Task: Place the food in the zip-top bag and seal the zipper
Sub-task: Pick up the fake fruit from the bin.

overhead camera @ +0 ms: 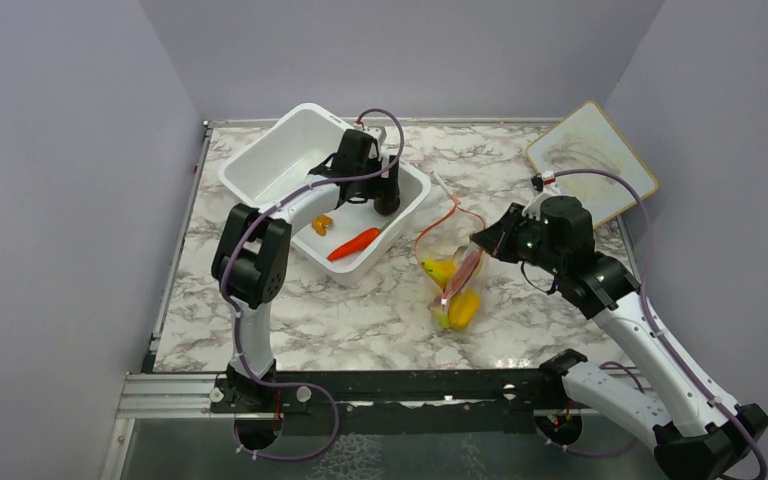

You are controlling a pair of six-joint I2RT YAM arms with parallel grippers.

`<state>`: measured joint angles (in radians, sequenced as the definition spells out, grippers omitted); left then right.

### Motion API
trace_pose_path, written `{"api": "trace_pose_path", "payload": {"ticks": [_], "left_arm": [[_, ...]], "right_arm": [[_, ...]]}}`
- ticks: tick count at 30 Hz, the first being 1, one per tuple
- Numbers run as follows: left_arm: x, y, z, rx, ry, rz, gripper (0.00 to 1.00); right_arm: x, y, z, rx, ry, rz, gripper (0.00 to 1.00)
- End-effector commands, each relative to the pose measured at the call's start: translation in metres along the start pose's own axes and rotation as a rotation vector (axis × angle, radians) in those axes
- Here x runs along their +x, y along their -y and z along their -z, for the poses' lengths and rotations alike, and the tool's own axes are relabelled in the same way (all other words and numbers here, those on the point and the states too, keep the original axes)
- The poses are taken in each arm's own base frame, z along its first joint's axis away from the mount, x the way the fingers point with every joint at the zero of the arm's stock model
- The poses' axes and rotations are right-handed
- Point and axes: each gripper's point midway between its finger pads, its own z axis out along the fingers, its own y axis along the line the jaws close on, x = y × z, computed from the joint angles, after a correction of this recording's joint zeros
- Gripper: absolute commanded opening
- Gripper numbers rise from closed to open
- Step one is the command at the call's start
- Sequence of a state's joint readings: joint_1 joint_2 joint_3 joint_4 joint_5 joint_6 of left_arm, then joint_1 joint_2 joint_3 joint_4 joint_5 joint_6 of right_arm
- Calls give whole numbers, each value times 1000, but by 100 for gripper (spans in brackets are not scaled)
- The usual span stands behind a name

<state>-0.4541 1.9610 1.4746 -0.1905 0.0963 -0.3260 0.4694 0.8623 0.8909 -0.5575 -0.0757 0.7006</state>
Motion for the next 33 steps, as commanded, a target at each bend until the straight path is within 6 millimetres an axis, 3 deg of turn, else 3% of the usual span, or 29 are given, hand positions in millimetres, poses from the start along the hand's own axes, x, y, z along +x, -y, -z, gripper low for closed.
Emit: {"api": "trace_pose_path", "payload": {"ticks": [1, 14, 33], "left_arm": [[1, 5, -12, 58, -16, -7, 89], [26, 11, -31, 128, -73, 23, 74], [12, 5, -12, 69, -51, -21, 47]], "right_arm": [[-17, -5, 5, -11, 76, 9, 1], [-9, -5, 3, -22, 55, -29, 1], [-6, -3, 19, -23, 61, -38, 1]]}}
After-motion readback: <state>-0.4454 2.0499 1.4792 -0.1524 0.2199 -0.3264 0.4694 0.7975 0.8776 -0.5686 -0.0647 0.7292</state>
